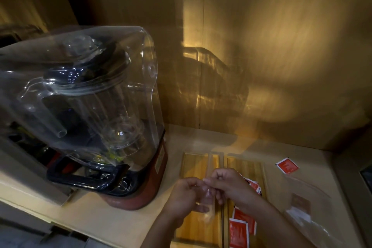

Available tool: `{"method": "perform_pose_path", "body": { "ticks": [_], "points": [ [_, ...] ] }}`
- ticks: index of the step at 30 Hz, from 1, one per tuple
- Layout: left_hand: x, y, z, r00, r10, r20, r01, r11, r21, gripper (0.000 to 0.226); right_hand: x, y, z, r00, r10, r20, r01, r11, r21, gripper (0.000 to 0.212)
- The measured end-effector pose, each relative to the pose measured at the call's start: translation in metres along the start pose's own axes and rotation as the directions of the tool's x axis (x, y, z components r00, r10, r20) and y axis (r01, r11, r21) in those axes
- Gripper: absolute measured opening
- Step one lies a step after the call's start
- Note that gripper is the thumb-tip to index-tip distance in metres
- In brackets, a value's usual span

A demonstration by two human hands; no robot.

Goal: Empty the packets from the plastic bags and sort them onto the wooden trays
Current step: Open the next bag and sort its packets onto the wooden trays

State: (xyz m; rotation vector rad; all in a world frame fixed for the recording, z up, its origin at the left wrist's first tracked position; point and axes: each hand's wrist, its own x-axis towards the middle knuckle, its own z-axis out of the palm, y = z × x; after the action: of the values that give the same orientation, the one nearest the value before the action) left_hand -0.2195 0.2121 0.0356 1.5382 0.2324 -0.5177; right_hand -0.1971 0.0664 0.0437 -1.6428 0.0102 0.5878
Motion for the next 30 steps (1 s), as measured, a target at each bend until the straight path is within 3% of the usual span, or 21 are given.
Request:
{"method": "perform_pose_path", "body": {
  "ticks": [7, 16, 21, 28, 30],
  "points": [
    [0.003, -0.008, 0.0, 0.995, 0.014, -0.099, -0.015, 1.0, -0.007, 0.017, 0.001, 0.0, -0.001, 0.997, 0.065, 0.047, -0.068, 0.996, 0.051, 0.023],
    [0.008, -0.01, 0.009, 0.976, 0.151, -0.159, -0.123, 0.977, 0.173, 0.037, 0.002, 0.001, -0.001, 0.984, 0.177, -0.002, -0.176, 0.979, -0.099, 0.021],
    [0.008, -0.011, 0.016, 0.987, 0.101, -0.125, -0.087, 0.99, 0.108, 0.04, -0.002, -0.001, -0.01, 0.983, 0.171, 0.063, -0.169, 0.985, -0.041, 0.013],
    [0.005, -0.012, 0.011, 0.999, -0.001, -0.047, -0.01, 0.969, -0.245, 0.036, -0.004, 0.003, -0.013, 0.995, 0.069, 0.069, -0.074, 0.994, 0.078, 0.022],
    [0.003, -0.013, 0.011, 0.999, -0.027, -0.024, 0.02, 0.965, -0.26, 0.036, -0.004, 0.003, -0.012, 0.996, 0.063, 0.059, -0.066, 0.997, 0.039, 0.017]
  ]
}}
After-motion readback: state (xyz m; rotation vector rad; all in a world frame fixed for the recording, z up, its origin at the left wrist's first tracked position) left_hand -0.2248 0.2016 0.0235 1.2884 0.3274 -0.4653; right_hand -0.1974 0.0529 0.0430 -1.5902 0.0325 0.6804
